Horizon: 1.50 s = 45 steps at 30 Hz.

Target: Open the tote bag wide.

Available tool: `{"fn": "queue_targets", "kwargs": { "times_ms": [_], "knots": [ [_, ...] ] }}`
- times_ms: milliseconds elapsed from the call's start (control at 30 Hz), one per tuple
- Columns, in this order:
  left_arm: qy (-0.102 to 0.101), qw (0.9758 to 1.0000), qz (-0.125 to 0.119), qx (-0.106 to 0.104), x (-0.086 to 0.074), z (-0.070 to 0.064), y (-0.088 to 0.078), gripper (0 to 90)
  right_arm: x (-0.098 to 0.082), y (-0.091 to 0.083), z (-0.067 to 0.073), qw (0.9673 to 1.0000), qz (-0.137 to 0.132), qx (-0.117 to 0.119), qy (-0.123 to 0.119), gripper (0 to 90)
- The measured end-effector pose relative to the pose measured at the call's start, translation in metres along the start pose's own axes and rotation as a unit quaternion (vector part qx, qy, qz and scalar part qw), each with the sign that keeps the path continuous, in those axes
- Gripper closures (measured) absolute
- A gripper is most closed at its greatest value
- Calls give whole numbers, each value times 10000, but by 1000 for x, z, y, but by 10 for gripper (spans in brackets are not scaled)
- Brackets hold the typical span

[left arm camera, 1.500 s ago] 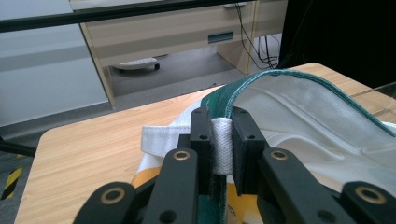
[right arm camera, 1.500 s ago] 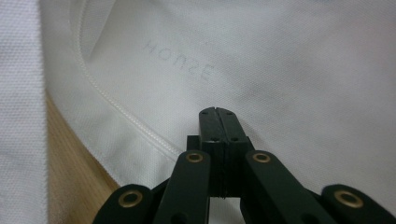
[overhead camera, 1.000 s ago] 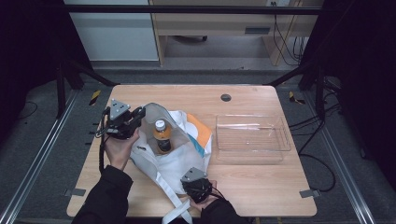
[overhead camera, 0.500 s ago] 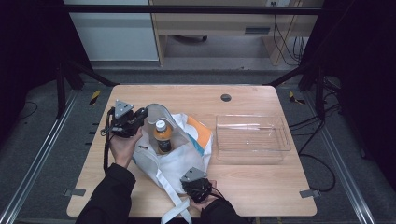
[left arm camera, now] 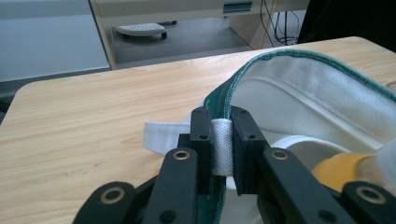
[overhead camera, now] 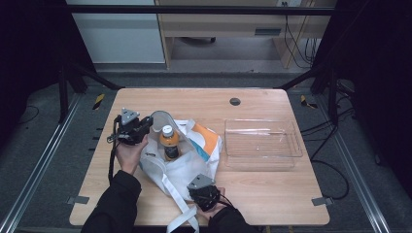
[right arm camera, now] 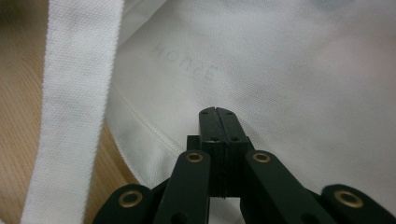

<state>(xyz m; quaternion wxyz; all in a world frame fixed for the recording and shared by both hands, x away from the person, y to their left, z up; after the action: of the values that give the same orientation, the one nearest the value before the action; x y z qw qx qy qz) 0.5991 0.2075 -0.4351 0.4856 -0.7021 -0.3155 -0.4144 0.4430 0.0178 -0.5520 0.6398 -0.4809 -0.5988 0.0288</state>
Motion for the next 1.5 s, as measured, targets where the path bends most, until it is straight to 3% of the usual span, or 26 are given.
{"fn": "queue_targets", "kwargs": {
  "times_ms": [533,700,833,1000,1200,1400,1500],
  "knots": [
    [87,9997,216,12,-18,4,15,801,1,1,1,10000,-13,-4,-13,900],
    [155,9996,237,21,-18,4,11,786,0,1,1,10000,-13,8,22,900],
    [193,9995,255,16,-16,3,2,724,1,1,0,9999,1,68,140,900],
    [298,9994,166,-61,-14,4,-18,639,1,-1,-4,9999,52,-98,105,838],
    [428,9989,176,-100,-19,8,-48,542,11,-14,-13,9994,-203,-199,184,772],
    [420,9987,239,-183,-29,7,-66,498,22,-29,-22,9986,-454,-232,166,709],
    [524,9982,266,-131,-35,3,-73,486,25,-33,-26,9981,-534,-253,162,707]
  ]
}}
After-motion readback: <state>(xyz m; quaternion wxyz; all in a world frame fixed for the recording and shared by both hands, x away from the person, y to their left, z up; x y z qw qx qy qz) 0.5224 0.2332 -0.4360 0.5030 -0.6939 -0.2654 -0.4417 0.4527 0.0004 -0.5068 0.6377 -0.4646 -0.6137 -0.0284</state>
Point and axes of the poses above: each handheld gripper's, and its own axes: y roughly forward along the jaws, x roughly out of its top, z roughly to its left, the point moved 7 cm from there along y, roughly forward along the jaws, and after that the axes turned 10 degrees about -y, right-handed, at the moved point
